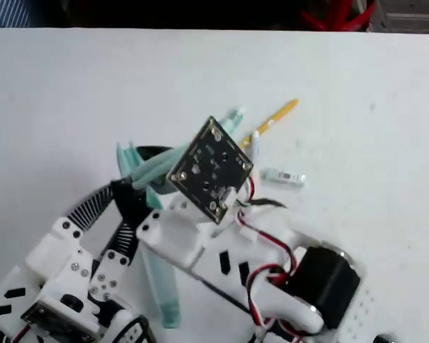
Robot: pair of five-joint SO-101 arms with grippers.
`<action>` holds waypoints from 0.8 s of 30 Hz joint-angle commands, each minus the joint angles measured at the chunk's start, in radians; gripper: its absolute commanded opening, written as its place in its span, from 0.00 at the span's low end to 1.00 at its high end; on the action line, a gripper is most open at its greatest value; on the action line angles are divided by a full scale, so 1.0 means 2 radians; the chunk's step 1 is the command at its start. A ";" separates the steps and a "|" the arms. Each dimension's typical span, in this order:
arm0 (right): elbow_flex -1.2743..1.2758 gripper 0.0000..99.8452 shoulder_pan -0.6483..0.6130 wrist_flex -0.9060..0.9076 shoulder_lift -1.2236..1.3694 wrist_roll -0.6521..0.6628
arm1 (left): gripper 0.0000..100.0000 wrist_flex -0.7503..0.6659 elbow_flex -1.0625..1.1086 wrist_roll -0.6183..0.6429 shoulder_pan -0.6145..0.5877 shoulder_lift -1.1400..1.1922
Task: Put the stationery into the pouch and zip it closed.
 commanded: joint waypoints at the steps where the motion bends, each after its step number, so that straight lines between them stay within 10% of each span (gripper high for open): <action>1: 0.027 0.06 0.020 -0.042 0.000 0.031 | 0.02 -0.005 0.001 -0.001 0.002 -0.002; 24: 0.041 0.02 0.117 -0.051 -0.040 0.081 | 0.29 0.132 -0.094 0.122 -0.079 -0.001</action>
